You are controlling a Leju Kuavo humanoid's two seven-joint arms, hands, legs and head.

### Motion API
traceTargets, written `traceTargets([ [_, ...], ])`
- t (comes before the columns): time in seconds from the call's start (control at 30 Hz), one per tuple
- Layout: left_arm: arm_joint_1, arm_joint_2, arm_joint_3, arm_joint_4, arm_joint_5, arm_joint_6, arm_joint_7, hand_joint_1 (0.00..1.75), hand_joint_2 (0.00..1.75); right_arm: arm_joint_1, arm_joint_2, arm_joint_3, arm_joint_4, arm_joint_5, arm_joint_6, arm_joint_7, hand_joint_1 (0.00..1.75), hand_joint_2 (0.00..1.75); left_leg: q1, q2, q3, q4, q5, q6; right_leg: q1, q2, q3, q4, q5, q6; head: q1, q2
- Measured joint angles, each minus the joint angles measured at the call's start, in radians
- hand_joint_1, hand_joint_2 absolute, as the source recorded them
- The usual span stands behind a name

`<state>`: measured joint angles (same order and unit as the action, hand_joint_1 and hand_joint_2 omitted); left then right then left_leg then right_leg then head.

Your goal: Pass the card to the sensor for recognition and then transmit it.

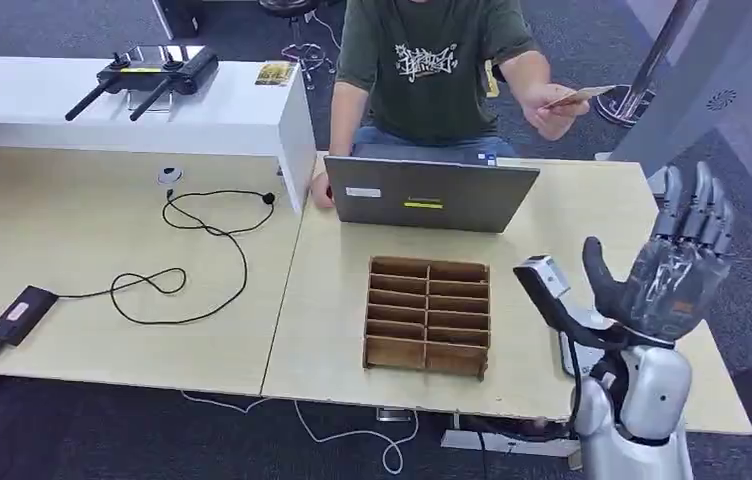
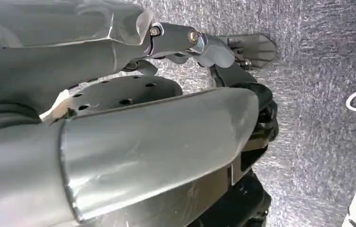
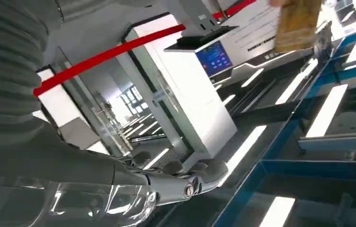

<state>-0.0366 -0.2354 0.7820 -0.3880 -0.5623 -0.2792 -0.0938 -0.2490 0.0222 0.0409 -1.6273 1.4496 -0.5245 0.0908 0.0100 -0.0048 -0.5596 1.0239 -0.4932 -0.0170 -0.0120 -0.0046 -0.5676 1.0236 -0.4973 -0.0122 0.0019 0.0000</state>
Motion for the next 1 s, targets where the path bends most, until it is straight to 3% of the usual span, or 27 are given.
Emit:
traceTargets([
  [0.6,-0.021,0.029,-0.095,0.045,0.033,0.000,0.012,0.00,0.00,-0.307,-0.058,0.154,0.301,0.087,0.036,0.042,0.00,1.75,0.000,0.000,0.000,0.000,0.001,0.000,0.000,0.000,0.000,0.000,0.001,0.000,0.000,0.000],
  [1.0,-0.024,0.037,-0.122,0.055,0.042,0.000,0.014,0.00,0.00,-0.363,-0.065,0.193,0.383,0.085,0.034,0.044,0.00,1.75,0.000,0.000,0.000,0.000,0.001,0.000,0.000,0.000,0.000,0.000,0.001,0.000,0.000,0.000],
])
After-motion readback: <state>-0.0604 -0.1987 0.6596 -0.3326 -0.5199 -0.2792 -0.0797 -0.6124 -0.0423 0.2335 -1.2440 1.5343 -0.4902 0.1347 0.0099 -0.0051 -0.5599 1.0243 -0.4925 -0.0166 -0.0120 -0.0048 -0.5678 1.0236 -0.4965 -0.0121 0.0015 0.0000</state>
